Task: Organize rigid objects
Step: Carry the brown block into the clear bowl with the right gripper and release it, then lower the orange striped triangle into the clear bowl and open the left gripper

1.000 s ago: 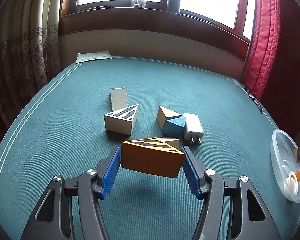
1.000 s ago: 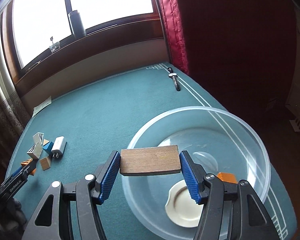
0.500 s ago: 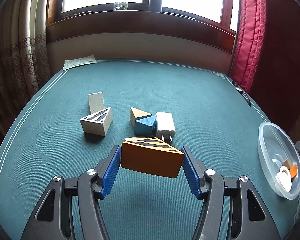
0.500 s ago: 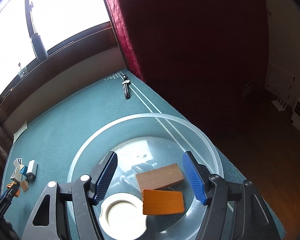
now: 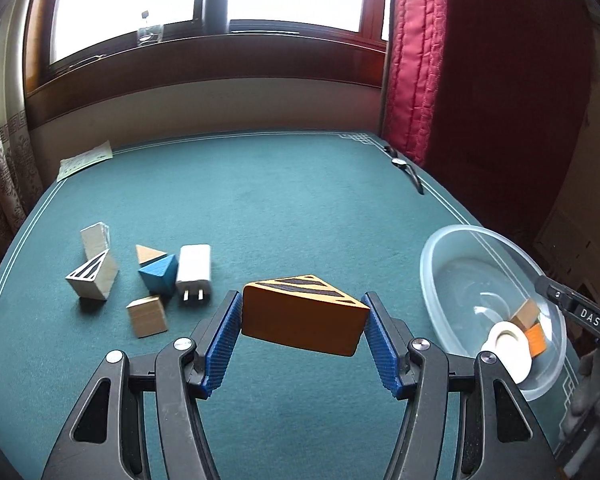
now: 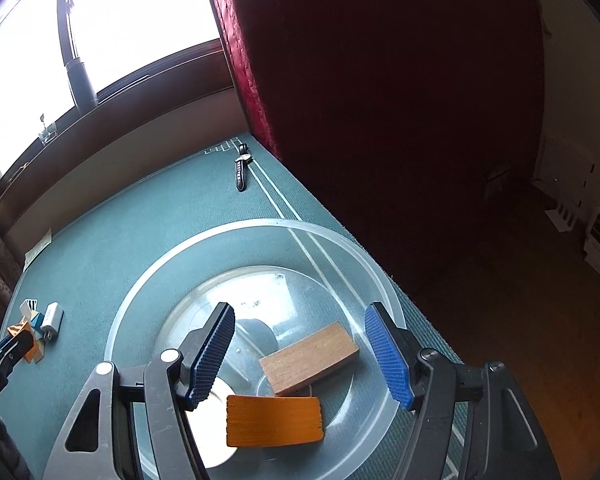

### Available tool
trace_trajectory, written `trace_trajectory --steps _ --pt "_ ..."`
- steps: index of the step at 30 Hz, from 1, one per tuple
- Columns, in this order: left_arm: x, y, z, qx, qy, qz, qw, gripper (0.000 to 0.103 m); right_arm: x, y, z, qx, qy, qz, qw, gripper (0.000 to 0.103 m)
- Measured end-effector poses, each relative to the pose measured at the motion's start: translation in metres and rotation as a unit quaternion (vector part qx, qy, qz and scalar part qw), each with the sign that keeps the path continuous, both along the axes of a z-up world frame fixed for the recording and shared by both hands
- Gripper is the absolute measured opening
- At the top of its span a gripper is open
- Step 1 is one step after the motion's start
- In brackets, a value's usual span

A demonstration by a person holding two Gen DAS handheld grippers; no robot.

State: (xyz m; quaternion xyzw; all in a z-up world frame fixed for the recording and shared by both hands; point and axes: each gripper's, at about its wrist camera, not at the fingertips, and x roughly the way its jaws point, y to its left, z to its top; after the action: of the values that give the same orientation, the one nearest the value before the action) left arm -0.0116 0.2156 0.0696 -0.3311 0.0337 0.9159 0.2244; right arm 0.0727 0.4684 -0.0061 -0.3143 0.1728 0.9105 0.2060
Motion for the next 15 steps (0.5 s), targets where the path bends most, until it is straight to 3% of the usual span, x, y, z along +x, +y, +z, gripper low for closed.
trace_trajectory --steps 8,15 --pt "0.016 0.06 0.005 -0.006 0.003 -0.08 0.9968 0.061 0.007 0.005 -0.004 -0.014 0.008 0.01 1.0 0.071" --pt "0.025 0.09 0.004 -0.003 -0.008 -0.119 0.9929 0.061 0.009 0.007 -0.003 -0.017 0.011 0.008 1.0 0.071"
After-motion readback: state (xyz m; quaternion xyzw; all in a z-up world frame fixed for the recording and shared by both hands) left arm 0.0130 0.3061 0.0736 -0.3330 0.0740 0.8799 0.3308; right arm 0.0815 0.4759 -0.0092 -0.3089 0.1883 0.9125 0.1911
